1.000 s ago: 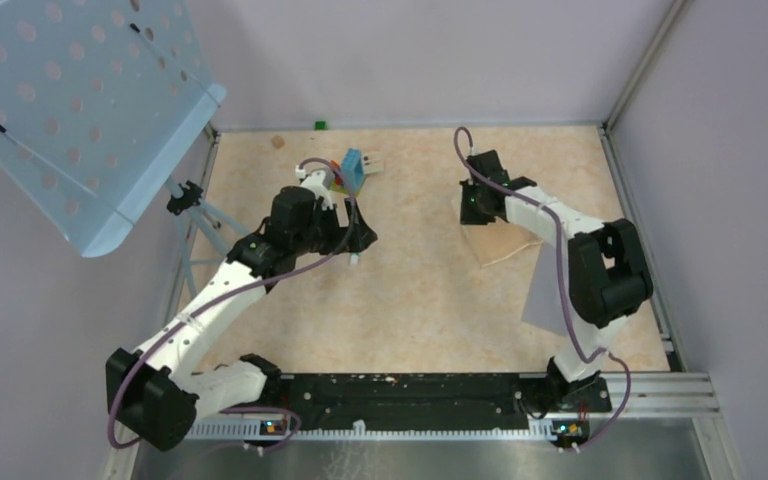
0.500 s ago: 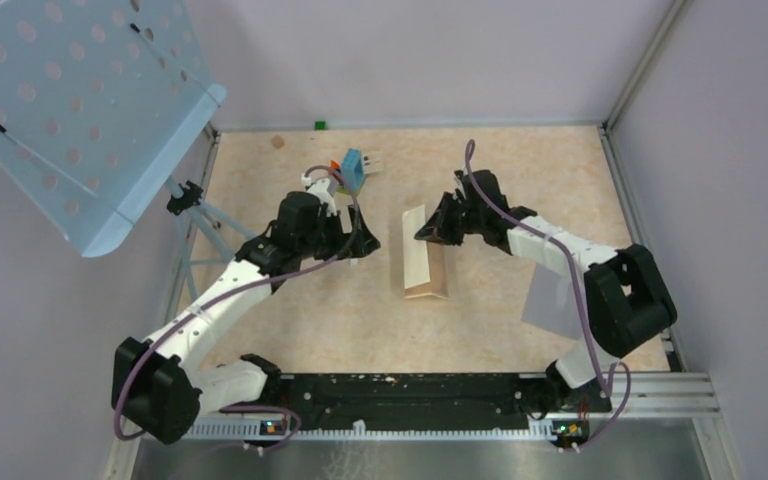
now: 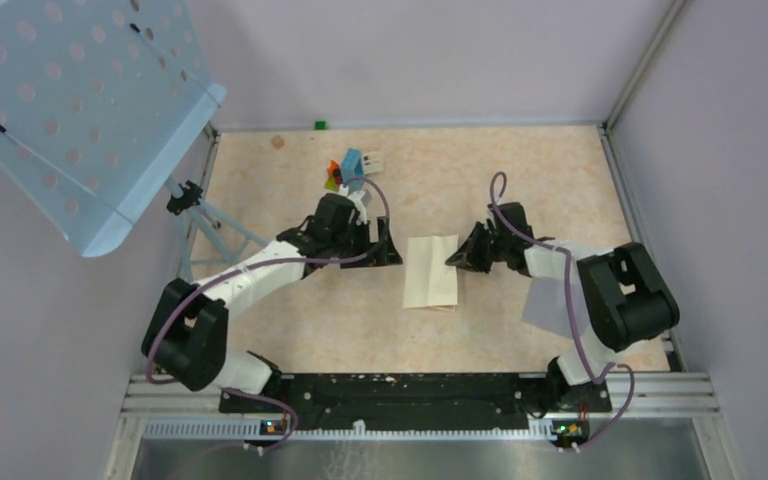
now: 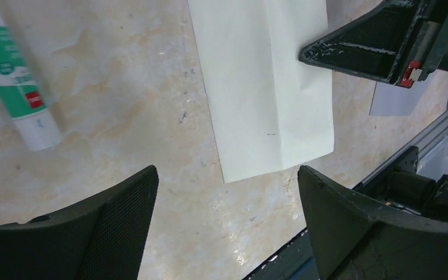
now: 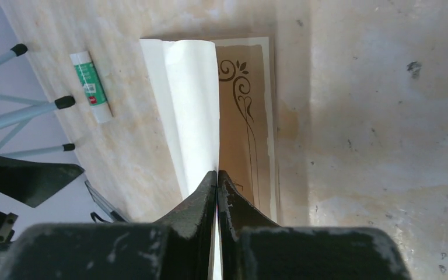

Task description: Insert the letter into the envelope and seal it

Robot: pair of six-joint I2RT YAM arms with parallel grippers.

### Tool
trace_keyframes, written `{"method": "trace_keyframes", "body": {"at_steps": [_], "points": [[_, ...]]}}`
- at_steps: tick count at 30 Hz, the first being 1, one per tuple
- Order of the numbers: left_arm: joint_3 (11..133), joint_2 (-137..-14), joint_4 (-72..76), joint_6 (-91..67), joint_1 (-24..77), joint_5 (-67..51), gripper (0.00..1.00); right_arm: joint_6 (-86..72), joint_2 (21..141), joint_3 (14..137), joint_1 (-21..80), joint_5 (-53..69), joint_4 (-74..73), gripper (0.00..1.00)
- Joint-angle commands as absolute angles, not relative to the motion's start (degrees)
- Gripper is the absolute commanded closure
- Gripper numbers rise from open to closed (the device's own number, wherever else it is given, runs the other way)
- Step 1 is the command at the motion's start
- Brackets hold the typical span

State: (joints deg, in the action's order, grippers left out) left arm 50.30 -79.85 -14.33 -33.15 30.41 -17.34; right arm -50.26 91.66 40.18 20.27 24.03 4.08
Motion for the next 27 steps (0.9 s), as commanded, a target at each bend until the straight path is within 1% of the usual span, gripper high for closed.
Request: {"method": "trace_keyframes", "body": {"at_steps": [1,3,6,7,10,12,14,18,22,27], "points": [[53.84,-84.85,-8.86,-34.15,34.37,-18.33,0.08,-47.74,90.94,39.36,18.89,24.52,8.79,0.93],[54.41,-87.29,-7.39,-34.74,35.65,-18.95,0.12,-46.89,89.71,38.95,18.29,23.09,7.66,0.82],[54.67,-90.31,-6.38,-35.58,36.13,-19.63,0.20,-44.17,87.45,39.80,18.16,19.44,2.87,0.66],[54.79,-90.59,-6.74,-35.37,36.12,-19.01,0.24,-43.27,86.35,40.25,18.15,18.32,1.34,0.59],[54.91,-90.60,-9.01,-33.62,35.87,-14.49,0.25,-40.43,84.11,40.96,18.13,14.13,-4.18,0.40],[54.97,-91.14,-9.12,-32.83,35.45,-15.21,0.26,-39.14,83.53,40.69,18.12,13.18,-5.35,0.31],[55.37,-92.18,-8.80,-32.14,35.29,-16.97,0.27,-39.29,83.91,39.75,18.28,14.44,-4.25,0.27],[57.52,-95.43,-7.80,-31.29,35.62,-21.09,0.27,-41.78,86.13,38.91,19.54,16.02,-1.05,0.24],[59.55,-98.41,-8.01,-31.26,36.80,-20.38,0.19,-47.26,88.22,36.81,19.76,19.44,6.93,0.20],[60.36,-100.45,-6.61,-32.00,38.09,-19.68,0.12,-55.49,92.82,33.20,20.09,23.87,18.90,0.16]]}}
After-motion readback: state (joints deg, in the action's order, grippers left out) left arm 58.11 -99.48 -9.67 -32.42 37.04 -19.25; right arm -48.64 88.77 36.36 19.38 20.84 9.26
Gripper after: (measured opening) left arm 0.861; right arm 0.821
